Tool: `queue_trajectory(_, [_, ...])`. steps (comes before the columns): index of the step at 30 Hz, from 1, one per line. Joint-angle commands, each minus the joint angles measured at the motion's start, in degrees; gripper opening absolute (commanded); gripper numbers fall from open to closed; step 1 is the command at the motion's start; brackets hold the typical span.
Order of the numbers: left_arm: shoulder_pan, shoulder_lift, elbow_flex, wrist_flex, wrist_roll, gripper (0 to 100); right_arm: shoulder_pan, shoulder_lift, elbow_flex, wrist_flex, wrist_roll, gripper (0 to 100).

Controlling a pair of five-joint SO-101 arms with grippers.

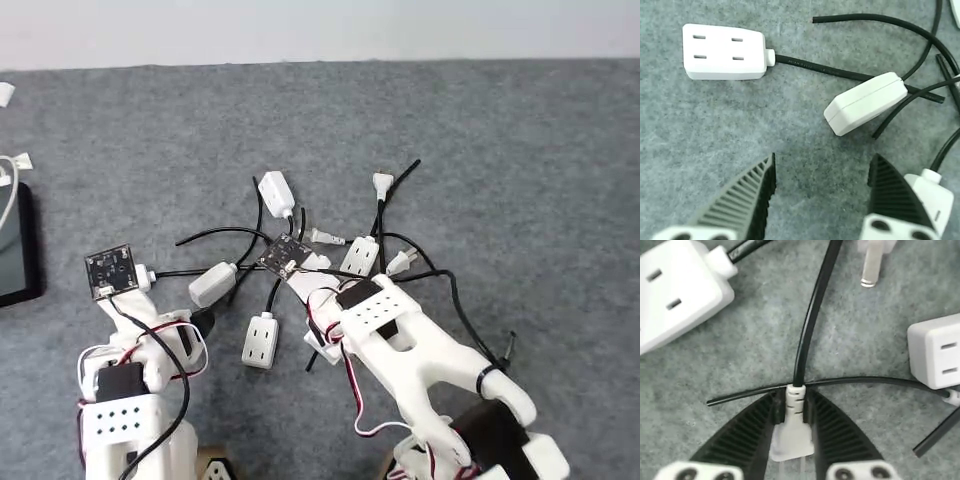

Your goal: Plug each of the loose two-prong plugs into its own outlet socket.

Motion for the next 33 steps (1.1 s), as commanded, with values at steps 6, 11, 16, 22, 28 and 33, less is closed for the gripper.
queue_trajectory(6, [0.18, 0.09, -0.31, -1.49, -0.7, 27, 0.66, -0.48, -2.9, 1.71, 0.44, 0.8])
queue_trajectory(11, [1.67, 0.53, -0.48, -1.32, -0.79, 27, 3.56, -6.29, -2.99, 1.89, 0.18, 0.8])
queue_trajectory(16, [3.52, 0.62, -0.57, -1.32, -3.16, 25, 3.56, -23.6, -2.64, 8.13, 0.09, 0.8])
queue_trajectory(22, [5.8, 0.62, -0.57, -1.67, -4.48, 3, -1.01, -40.66, -2.81, 11.3, 0.53, 0.8])
queue_trajectory(28, [6.33, 0.62, -0.75, -1.67, -6.95, 2, -8.48, -43.38, -2.99, 8.84, 0.26, 0.8])
queue_trajectory(33, [6.24, 0.62, -1.19, -1.49, -6.95, 1, -7.16, -43.3, -3.87, 13.49, 0.26, 0.8])
